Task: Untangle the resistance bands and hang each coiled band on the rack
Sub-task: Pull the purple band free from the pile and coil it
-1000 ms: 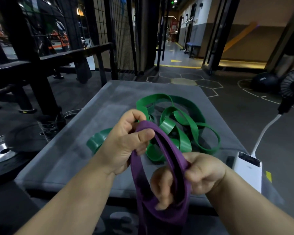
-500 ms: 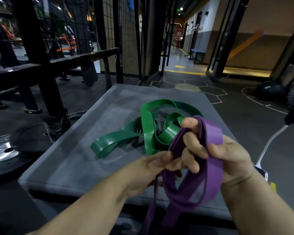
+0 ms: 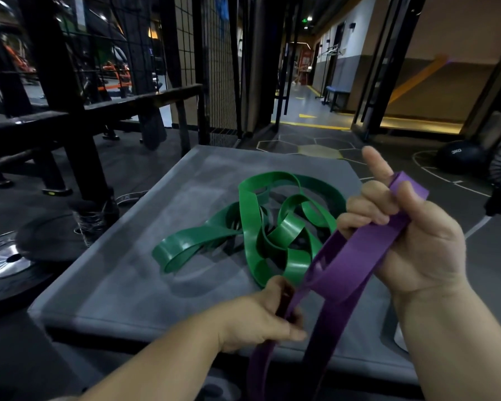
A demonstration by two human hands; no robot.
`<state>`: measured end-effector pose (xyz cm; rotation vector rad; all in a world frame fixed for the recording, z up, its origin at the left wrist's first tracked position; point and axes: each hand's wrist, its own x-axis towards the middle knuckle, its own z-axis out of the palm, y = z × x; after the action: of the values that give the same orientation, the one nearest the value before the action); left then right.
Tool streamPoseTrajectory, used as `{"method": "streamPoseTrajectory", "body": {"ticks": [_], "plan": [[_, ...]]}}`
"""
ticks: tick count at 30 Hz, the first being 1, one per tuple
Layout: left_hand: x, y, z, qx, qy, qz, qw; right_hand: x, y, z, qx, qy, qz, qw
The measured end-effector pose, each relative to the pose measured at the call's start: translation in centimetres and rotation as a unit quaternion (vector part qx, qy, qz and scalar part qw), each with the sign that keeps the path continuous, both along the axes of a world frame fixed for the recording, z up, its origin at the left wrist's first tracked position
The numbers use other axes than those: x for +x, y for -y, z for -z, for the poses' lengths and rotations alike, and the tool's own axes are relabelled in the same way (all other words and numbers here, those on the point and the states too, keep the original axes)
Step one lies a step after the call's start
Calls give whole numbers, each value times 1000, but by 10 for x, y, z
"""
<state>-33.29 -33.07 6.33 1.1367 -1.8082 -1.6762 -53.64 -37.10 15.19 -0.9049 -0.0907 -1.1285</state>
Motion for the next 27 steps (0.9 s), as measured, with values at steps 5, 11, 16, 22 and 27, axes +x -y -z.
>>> {"method": "streamPoseTrajectory", "body": {"ticks": [5, 11, 16, 22, 27], "plan": [[0, 2, -3, -27, 27, -61, 997, -5, 7, 1, 17, -10, 55, 998], [4, 2, 0, -23, 102, -122, 987, 9, -1, -6, 38, -77, 222, 971], [2, 2, -7, 6, 35, -170, 985, 16, 1, 0, 55, -173, 353, 918], [5, -1, -18, 30, -101, -136, 985, 28, -6, 15, 23, -251, 347, 904], [-6, 2, -18, 22, -212, -268, 939, 49, -19, 32, -44, -323, 267, 907]]}}
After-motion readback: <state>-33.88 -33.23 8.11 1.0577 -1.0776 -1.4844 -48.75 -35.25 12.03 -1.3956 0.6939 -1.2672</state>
